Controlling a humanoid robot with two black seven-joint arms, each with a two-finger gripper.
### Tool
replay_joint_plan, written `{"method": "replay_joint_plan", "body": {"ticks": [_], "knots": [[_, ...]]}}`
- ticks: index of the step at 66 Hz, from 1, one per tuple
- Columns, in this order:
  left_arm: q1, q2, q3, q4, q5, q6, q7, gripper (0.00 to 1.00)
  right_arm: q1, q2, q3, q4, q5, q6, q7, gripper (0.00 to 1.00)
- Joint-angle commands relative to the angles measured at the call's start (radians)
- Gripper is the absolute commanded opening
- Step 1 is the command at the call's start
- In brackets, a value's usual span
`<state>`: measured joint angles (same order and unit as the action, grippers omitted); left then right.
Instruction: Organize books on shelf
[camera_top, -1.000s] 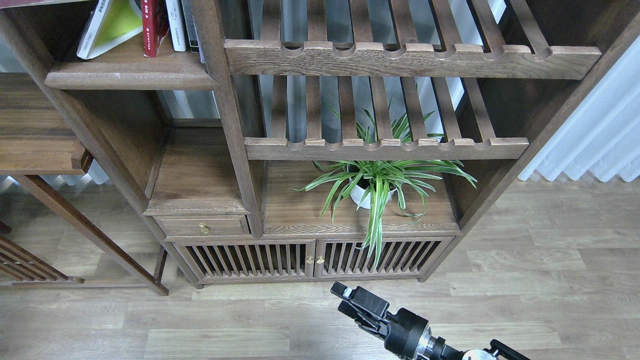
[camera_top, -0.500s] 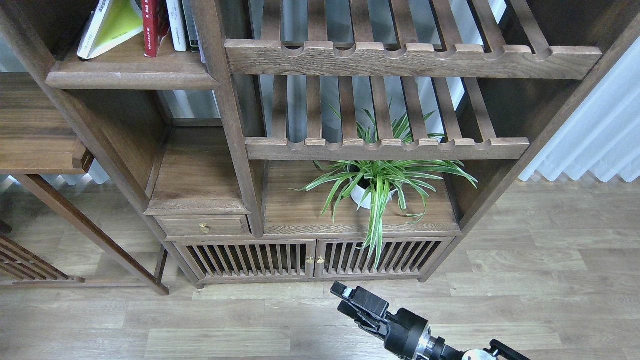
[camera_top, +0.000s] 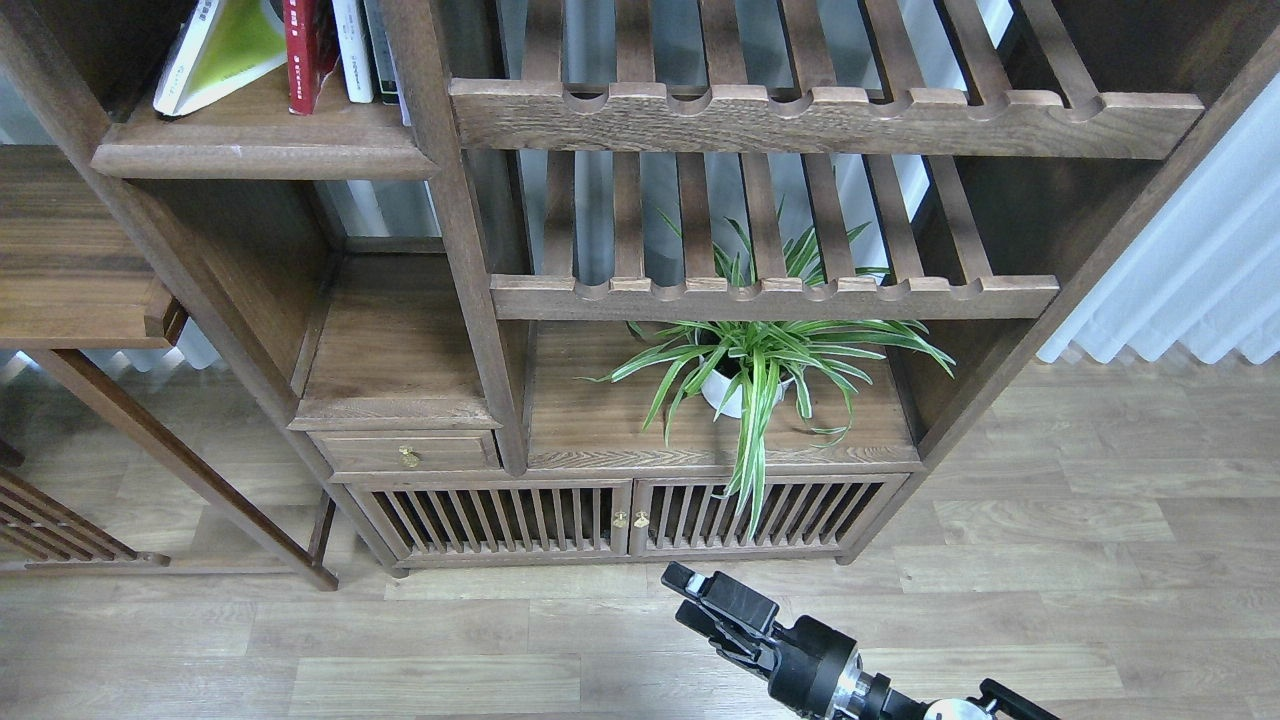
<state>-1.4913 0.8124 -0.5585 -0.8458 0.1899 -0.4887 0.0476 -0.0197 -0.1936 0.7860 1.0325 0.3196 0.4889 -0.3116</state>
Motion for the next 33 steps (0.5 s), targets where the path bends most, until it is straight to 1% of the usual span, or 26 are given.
{"method": "replay_joint_plan", "body": {"ticks": [1,11,19,33], "knots": [[-0.001,-0.012,-0.032,0.002,0.068,0.000,-0.011,0.13,-0.002,0.000,-0.001,0.000,0.003,0.000,0.000,0.99],[0.000,-0.004,-0.047,-0.006,0.121,0.000,-0.009,0.13,-0.003,0.000,-0.001,0.000,0.004,0.000,0.002,0.99],[0.000,0.024,-0.047,-0.019,0.137,0.000,0.001,0.13,-0.003,0.000,0.001,0.000,0.006,0.000,0.002,0.99],[0.005,0.068,-0.047,-0.052,0.134,0.000,0.001,0.13,-0.002,-0.001,0.001,0.000,0.015,0.000,0.002,0.99]]}}
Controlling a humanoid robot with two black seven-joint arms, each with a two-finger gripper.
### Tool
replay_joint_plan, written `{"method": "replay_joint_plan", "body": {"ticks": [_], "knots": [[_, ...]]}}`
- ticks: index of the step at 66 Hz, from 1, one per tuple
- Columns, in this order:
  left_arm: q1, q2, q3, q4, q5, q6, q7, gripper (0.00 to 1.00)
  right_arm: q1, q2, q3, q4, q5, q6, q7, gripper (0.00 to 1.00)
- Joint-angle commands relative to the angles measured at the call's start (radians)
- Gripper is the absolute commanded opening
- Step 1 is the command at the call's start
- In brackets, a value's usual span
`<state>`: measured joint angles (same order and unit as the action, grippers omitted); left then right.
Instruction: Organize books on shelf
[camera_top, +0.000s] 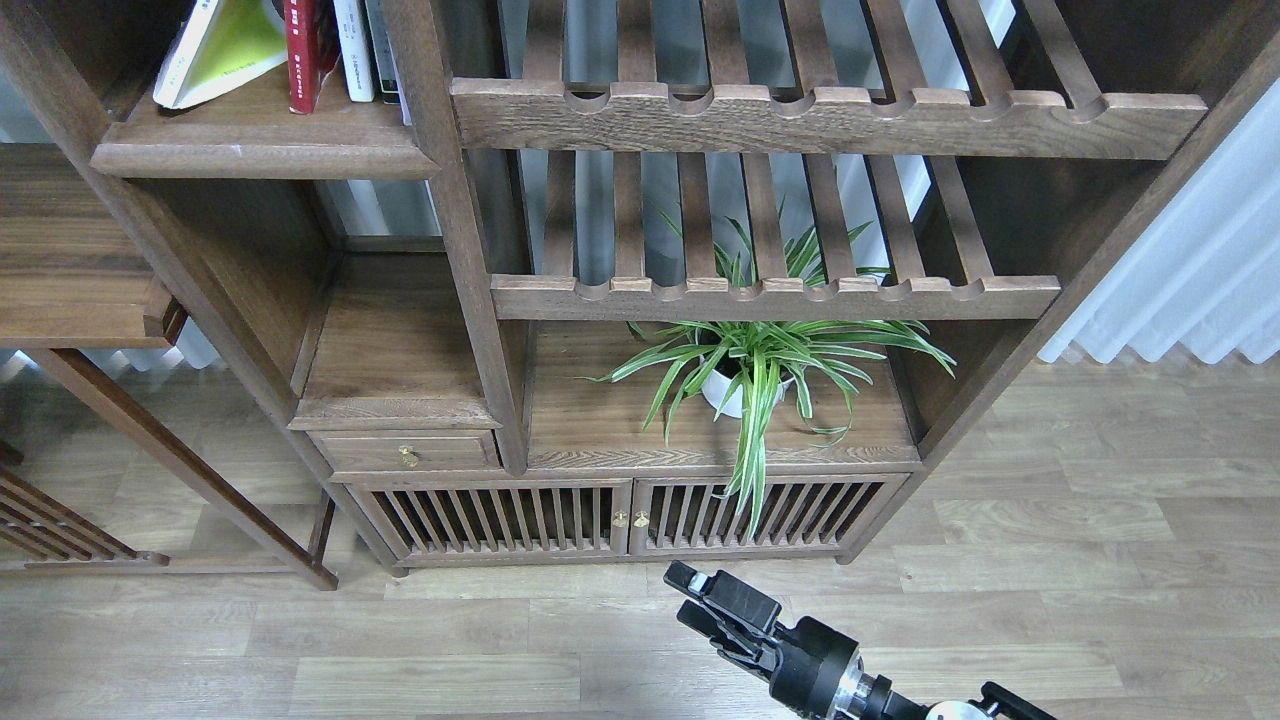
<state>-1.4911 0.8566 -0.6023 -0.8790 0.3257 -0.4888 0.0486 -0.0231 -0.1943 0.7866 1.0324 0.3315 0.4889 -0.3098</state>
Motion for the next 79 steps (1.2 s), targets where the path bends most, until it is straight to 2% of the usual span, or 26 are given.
{"method": "replay_joint_plan", "body": {"ticks": [1,8,24,53,79], "knots": [[0.006,0.027,-0.004,-0.020,-0.002,0.000,0.000,0.13,0.003,-0.001,-0.001,0.000,0.004,0.000,0.000,0.99],[0.008,0.059,-0.004,-0.040,-0.007,0.000,0.005,0.13,0.005,-0.001,0.000,0.000,0.004,0.000,0.000,0.99],[0.012,0.044,-0.001,-0.026,-0.002,0.000,-0.001,0.13,0.005,-0.001,-0.001,0.002,0.004,0.000,0.000,0.99],[-0.001,-0.071,-0.017,0.055,0.039,0.000,-0.007,0.13,0.003,-0.004,-0.001,0.002,0.004,0.000,0.000,0.99],[-0.015,-0.194,-0.028,0.193,0.044,0.000,-0.026,0.13,0.003,-0.004,-0.001,0.000,0.004,0.000,0.000,0.99]]}}
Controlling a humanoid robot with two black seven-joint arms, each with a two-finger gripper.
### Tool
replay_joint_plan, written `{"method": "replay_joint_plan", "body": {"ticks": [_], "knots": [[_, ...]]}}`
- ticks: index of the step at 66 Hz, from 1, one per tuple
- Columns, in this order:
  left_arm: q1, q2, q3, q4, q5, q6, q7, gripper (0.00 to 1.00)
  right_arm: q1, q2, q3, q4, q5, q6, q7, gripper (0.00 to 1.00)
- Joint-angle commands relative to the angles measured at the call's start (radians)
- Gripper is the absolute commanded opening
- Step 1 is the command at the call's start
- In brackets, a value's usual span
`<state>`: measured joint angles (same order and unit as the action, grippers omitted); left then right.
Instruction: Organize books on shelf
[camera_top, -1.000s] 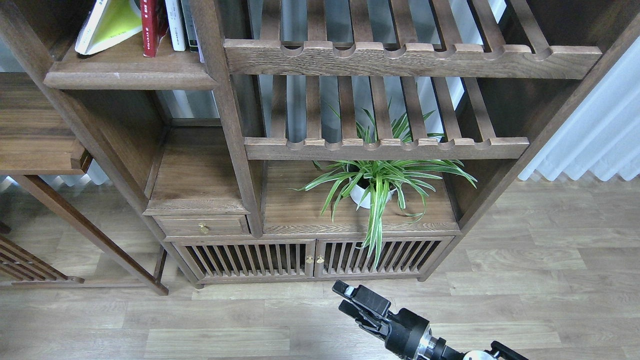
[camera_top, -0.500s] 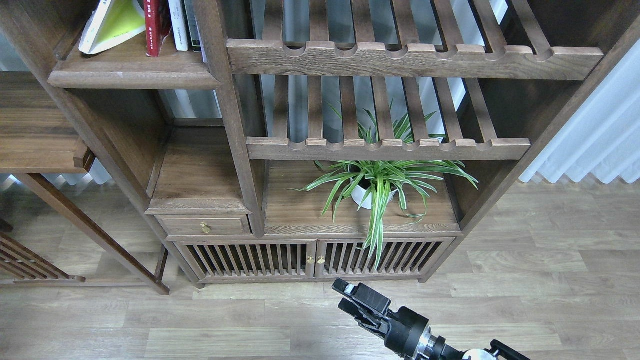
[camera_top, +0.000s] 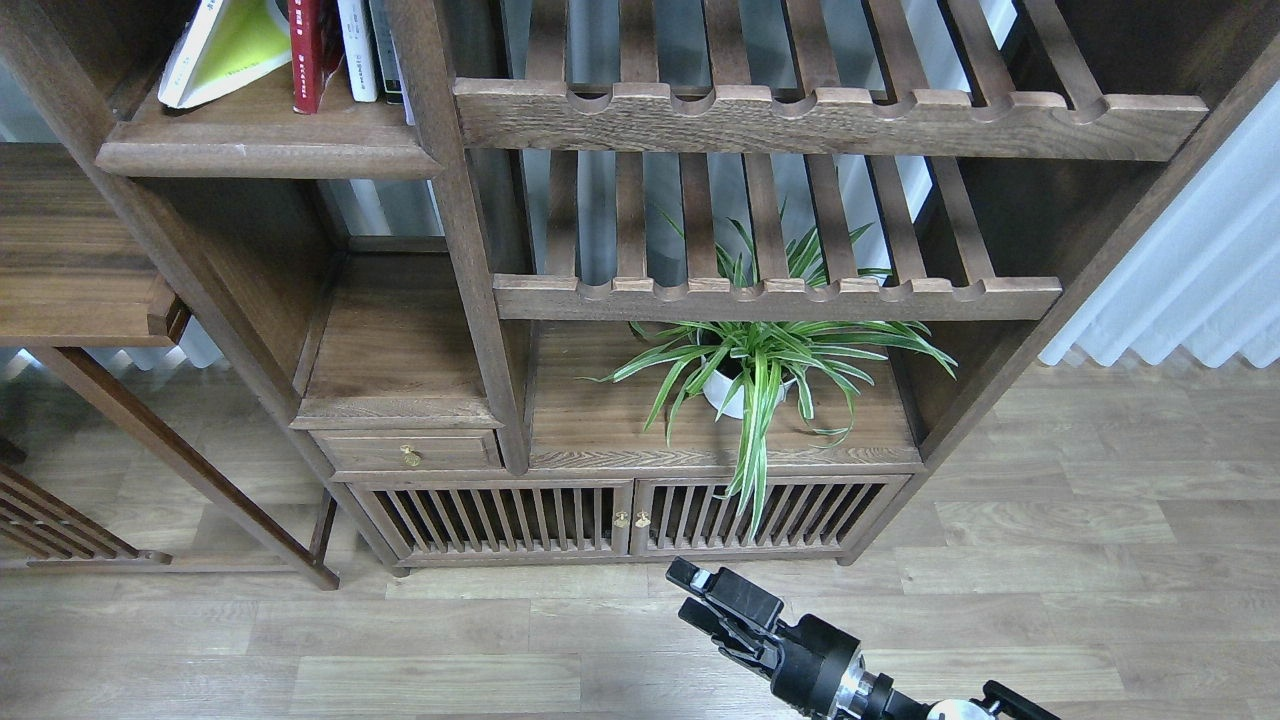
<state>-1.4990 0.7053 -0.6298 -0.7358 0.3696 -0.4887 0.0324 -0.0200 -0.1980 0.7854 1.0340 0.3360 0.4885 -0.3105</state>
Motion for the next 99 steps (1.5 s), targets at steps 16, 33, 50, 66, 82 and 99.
{"method": "replay_joint_plan", "body": {"ticks": [16,33,50,66,82,99], "knots": [[-0.058,-0.136,0.007,0.202,0.000,0.000,-0.063,0.14,0.000,0.000,0.002,-0.002,0.005,0.000,0.001,0.99],[-0.056,-0.187,0.022,0.282,0.029,0.000,-0.172,0.16,-0.005,0.003,0.026,0.000,0.023,0.000,0.001,0.99],[-0.046,-0.218,0.041,0.332,0.032,0.000,-0.292,0.14,-0.005,0.005,0.026,-0.002,0.025,0.000,0.001,0.99],[-0.014,-0.231,0.067,0.354,0.032,0.000,-0.371,0.13,-0.005,0.008,0.026,0.000,0.025,0.000,0.001,0.99],[0.101,-0.264,0.007,0.355,0.034,0.000,-0.434,0.13,-0.008,0.008,0.028,0.000,0.032,0.000,0.002,0.99],[0.129,-0.291,-0.005,0.366,0.034,0.000,-0.462,0.13,-0.009,0.011,0.026,0.000,0.046,0.000,0.016,0.99]]}}
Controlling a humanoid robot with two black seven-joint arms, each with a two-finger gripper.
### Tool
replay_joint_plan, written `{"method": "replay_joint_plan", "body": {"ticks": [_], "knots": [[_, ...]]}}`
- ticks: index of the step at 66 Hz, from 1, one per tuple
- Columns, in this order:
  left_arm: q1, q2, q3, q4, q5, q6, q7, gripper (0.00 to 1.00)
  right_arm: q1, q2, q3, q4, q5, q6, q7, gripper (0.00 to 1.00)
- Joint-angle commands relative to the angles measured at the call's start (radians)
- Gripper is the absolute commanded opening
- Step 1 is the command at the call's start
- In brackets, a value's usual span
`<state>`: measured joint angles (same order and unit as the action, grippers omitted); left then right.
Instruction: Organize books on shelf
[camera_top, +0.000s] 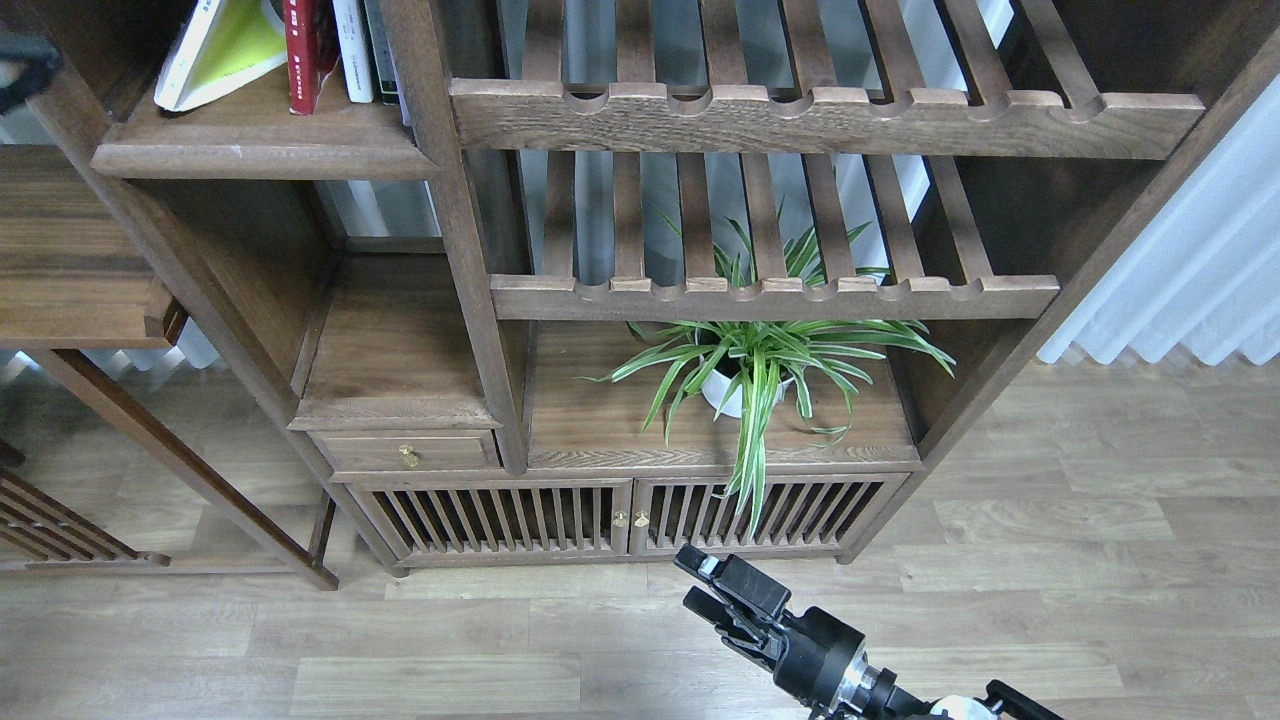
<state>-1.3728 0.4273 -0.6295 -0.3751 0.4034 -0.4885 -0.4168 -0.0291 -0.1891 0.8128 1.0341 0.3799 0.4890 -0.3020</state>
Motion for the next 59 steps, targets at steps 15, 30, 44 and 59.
{"method": "replay_joint_plan", "body": {"ticks": [15,30,44,59], "knots": [[0.001,-0.033,-0.010,0.021,0.000,0.000,-0.048,0.13,-0.002,0.002,-0.001,0.000,0.005,0.000,0.027,0.99],[0.005,-0.032,-0.009,0.021,0.002,0.000,-0.050,0.13,-0.002,0.002,-0.001,0.009,0.019,0.000,0.032,0.99],[0.005,-0.027,-0.006,0.022,0.006,0.000,-0.050,0.15,-0.002,0.004,-0.001,0.012,0.022,0.000,0.032,0.99],[0.005,-0.036,0.005,0.019,0.005,0.000,-0.046,0.30,-0.002,0.002,0.000,0.015,0.030,0.000,0.032,0.99]]}}
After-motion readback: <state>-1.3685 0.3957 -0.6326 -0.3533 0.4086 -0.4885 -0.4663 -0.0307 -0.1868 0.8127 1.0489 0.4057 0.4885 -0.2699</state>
